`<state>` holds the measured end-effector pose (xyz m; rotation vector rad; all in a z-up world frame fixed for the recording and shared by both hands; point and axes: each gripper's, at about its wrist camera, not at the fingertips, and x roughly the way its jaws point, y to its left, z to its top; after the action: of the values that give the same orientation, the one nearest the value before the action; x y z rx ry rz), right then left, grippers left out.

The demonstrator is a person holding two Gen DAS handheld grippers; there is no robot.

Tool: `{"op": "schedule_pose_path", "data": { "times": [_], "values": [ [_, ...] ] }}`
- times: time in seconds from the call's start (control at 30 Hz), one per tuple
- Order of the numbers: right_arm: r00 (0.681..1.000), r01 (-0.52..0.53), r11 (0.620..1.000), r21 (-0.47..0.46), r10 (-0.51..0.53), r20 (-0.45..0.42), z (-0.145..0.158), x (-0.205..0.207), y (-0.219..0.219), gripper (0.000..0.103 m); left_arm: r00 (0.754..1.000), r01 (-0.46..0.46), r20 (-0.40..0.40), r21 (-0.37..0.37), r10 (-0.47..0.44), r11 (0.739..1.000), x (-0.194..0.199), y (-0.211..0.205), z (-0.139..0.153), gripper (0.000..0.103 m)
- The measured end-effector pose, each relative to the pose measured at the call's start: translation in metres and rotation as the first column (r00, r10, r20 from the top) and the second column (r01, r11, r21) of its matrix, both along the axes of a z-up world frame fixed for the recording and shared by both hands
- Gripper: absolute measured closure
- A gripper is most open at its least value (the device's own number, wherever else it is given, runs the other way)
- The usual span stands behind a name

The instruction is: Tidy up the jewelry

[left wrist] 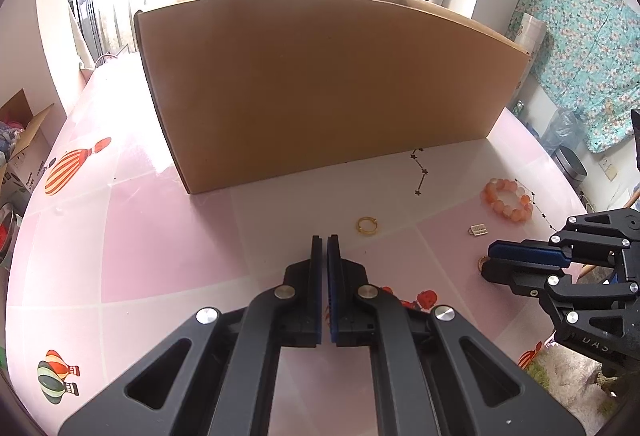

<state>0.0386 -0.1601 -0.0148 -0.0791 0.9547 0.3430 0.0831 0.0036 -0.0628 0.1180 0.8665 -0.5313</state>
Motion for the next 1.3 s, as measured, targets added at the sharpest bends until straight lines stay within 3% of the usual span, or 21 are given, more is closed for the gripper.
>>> {"op": "schedule_pose_path", "data": {
  "times": [0.4, 0.43, 0.5, 0.57, 0.77, 1.0, 1.2, 1.3],
  "values": [
    [1.0, 0.02, 0.999, 0.044, -0.02, -0.003, 0.005, -0.006, -0.021, 0.1, 1.0, 0.014, -0.02, -0.092, -0.016, 0.996, -0.001, 0.009, 0.014, 0.099],
    [1.0, 0.02, 0.999, 0.048, -0.02, -0.006, 0.005, -0.007, -0.023, 0.1, 0.999, 0.024, -0.029, -0.098, -0.027, 0.995, 0.0, 0.007, 0.014, 0.096],
    [1.0, 0.022, 0.998, 0.062, -0.022, -0.011, 0.005, -0.007, -0.025, 0.1, 0.999, 0.034, -0.036, -0.081, -0.037, 0.996, 0.001, 0.0, 0.014, 0.068],
    [1.0, 0.024, 0.997, 0.072, -0.023, -0.011, 0.007, -0.008, -0.028, 0.1, 0.999, 0.053, -0.008, -0.052, -0.053, 0.997, -0.001, -0.007, 0.014, 0.061],
    [1.0, 0.014, 0.997, 0.074, -0.014, -0.001, 0.009, -0.009, -0.03, 0.099, 0.996, 0.086, 0.002, 0.019, -0.086, 0.996, 0.002, -0.027, 0.006, 0.061],
    [1.0, 0.018, 0.996, 0.082, -0.018, 0.0, 0.008, -0.011, -0.035, 0.099, 0.996, 0.092, 0.007, 0.052, -0.093, 0.994, 0.009, -0.035, 0.0, 0.083],
    [1.0, 0.021, 0.996, 0.085, -0.021, -0.004, 0.008, -0.012, -0.037, 0.099, 0.992, 0.111, 0.041, 0.111, -0.116, 0.988, 0.005, -0.041, 0.001, 0.092],
    [1.0, 0.018, 0.997, 0.081, -0.018, -0.008, 0.008, -0.011, -0.037, 0.097, 0.993, 0.107, 0.039, 0.099, -0.111, 0.989, 0.005, -0.04, 0.0, 0.093]
  ]
}}
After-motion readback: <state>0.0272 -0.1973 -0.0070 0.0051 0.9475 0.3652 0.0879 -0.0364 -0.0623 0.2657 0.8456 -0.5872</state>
